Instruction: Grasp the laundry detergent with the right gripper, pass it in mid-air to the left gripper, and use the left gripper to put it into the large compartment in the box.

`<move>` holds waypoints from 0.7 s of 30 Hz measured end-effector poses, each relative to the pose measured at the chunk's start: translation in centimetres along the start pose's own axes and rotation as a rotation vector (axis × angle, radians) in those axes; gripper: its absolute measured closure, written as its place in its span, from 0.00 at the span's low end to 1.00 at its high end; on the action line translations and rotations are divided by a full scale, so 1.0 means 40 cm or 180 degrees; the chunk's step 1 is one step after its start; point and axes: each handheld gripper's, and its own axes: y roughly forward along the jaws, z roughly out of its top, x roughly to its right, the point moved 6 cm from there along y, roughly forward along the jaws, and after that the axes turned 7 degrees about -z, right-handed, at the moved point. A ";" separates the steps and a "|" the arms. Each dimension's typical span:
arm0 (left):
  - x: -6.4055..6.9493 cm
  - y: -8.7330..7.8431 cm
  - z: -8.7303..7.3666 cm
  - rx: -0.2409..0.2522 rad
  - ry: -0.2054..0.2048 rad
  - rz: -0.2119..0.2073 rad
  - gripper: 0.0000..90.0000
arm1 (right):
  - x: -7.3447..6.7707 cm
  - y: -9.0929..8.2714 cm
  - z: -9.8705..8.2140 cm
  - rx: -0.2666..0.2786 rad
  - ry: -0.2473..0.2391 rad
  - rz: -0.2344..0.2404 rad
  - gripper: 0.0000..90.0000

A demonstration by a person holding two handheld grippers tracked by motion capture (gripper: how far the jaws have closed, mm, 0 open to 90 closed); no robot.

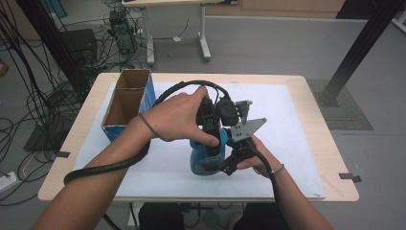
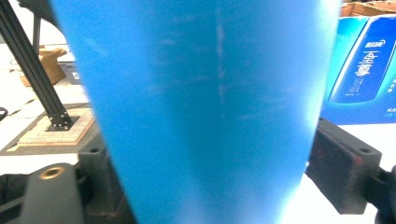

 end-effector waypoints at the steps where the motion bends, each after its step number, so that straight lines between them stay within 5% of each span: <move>1: 0.000 0.000 0.000 0.0000 0.0000 0.0000 0.42 | 0.000 0.000 0.000 0.0000 0.0000 0.0000 0.18; 21: -0.006 -0.002 -0.011 0.0033 -0.0041 0.0024 0.42 | -0.002 -0.041 -0.016 0.0054 -0.0022 -0.0110 0.06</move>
